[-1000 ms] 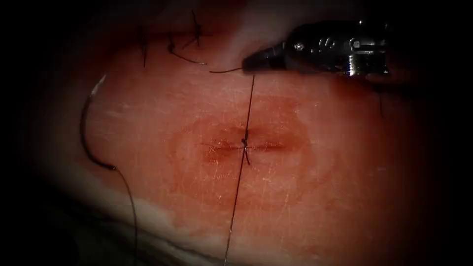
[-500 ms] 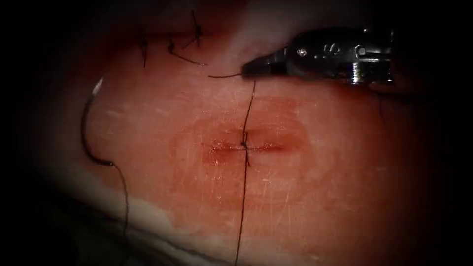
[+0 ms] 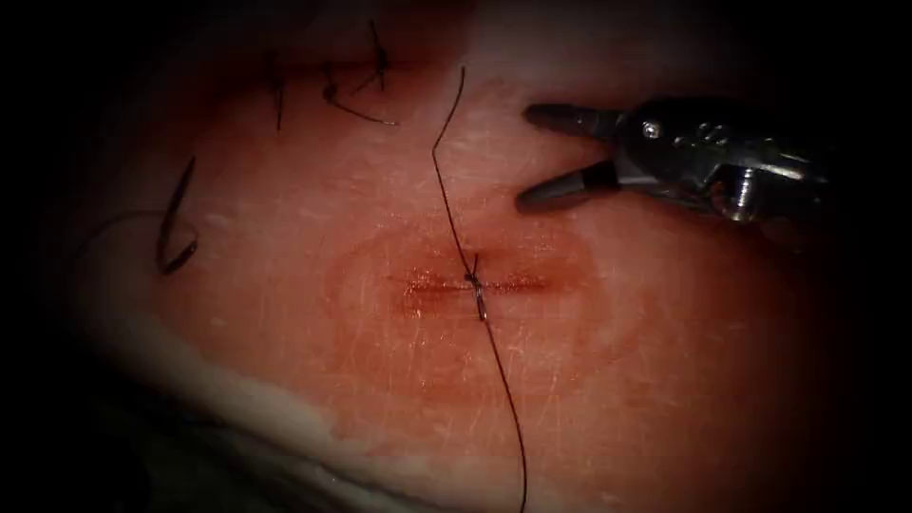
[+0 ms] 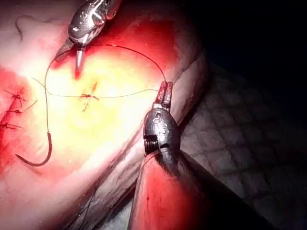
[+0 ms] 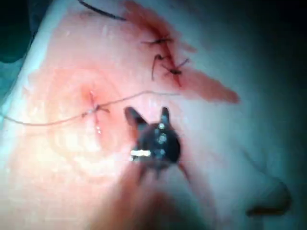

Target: Wound Closure

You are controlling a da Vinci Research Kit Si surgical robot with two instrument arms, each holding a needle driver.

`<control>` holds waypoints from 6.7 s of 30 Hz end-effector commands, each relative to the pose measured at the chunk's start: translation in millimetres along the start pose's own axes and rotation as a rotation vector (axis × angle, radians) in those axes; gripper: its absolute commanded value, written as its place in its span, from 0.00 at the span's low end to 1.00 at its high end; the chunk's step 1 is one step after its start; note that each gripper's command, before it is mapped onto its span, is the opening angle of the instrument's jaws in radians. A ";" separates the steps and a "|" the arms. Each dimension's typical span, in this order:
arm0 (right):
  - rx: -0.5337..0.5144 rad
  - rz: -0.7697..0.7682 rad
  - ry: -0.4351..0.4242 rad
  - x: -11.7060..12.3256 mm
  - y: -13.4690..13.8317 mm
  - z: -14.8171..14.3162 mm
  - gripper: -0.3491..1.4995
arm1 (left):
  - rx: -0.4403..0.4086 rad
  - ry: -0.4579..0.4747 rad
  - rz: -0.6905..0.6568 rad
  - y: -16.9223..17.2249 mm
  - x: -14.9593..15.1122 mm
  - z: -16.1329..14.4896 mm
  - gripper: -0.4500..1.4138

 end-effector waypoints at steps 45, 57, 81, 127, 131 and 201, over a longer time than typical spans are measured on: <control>0.311 0.105 0.330 1.7 -8.8 4.1 0.44 | 0.151 -0.001 0.069 -24.9 -7.4 2.5 0.00; 0.167 0.329 0.438 -0.1 -6.5 5.7 0.38 | 0.152 -0.031 0.059 -23.2 -12.0 0.8 0.00; -0.325 0.578 0.115 -2.8 -4.8 12.1 0.60 | 0.150 -0.034 0.058 -21.8 -12.6 0.9 0.00; -0.335 0.419 0.049 -1.3 -5.5 8.9 0.00 | 0.135 -0.033 0.055 -21.6 -12.3 -0.3 0.00; -0.341 0.405 0.055 -0.9 -5.0 9.3 0.00 | 0.135 -0.033 0.055 -21.6 -12.3 -0.3 0.00; -0.107 0.286 -0.019 -5.0 -16.1 2.9 0.00 | 0.273 -0.061 0.033 -42.3 -1.0 2.2 0.00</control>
